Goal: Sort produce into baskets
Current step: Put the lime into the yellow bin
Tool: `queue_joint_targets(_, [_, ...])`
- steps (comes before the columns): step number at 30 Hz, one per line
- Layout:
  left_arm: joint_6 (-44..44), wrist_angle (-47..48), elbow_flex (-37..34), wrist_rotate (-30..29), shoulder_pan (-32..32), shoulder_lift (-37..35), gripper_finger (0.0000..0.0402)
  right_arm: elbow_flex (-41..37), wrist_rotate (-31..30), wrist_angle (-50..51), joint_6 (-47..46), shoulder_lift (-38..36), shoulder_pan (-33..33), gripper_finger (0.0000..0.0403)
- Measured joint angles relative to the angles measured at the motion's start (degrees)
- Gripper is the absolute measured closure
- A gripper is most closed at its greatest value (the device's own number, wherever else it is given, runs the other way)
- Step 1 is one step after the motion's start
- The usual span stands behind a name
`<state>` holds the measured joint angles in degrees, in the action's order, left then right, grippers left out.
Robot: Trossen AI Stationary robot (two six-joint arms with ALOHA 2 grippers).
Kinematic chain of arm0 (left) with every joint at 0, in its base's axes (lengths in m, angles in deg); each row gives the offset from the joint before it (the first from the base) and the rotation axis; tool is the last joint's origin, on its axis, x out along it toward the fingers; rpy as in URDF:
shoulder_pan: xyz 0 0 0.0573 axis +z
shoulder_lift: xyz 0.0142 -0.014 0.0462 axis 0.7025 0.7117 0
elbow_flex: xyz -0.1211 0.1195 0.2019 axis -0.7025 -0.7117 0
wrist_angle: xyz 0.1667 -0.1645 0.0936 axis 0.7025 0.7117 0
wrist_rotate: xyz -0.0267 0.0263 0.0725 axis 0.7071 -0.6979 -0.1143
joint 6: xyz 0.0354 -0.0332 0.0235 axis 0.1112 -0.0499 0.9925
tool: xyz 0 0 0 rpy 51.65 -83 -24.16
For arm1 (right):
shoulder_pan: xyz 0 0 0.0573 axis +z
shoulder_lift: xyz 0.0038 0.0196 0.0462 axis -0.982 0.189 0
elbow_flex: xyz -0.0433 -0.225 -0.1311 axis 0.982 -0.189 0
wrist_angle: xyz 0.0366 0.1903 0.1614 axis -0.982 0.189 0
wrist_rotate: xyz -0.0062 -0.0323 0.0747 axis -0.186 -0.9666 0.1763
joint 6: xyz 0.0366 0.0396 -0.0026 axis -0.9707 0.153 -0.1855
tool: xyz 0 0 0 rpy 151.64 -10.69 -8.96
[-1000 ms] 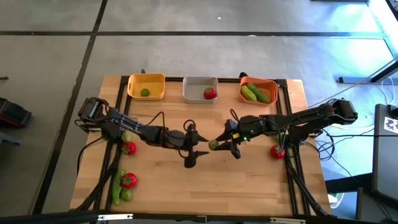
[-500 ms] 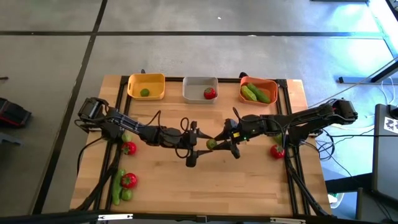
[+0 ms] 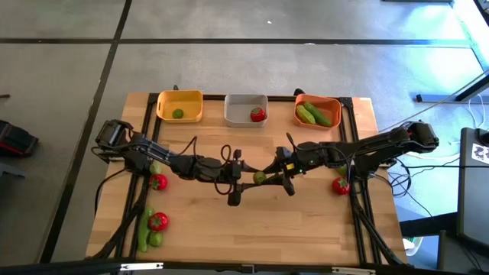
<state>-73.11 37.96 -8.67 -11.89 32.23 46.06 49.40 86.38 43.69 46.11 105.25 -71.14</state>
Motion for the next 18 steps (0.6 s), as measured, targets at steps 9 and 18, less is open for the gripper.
queue_joint_targets(9, [-3.5,5.4,0.2,0.0,-0.3,-3.4,0.0211,0.2,2.4,1.3,0.9,-1.2,0.1,0.0151])
queue_joint_targets(18, [-5.3,28.7,0.3,-5.2,0.1,-15.6,0.021,0.2,-0.4,13.2,0.8,-2.0,0.7,0.0134])
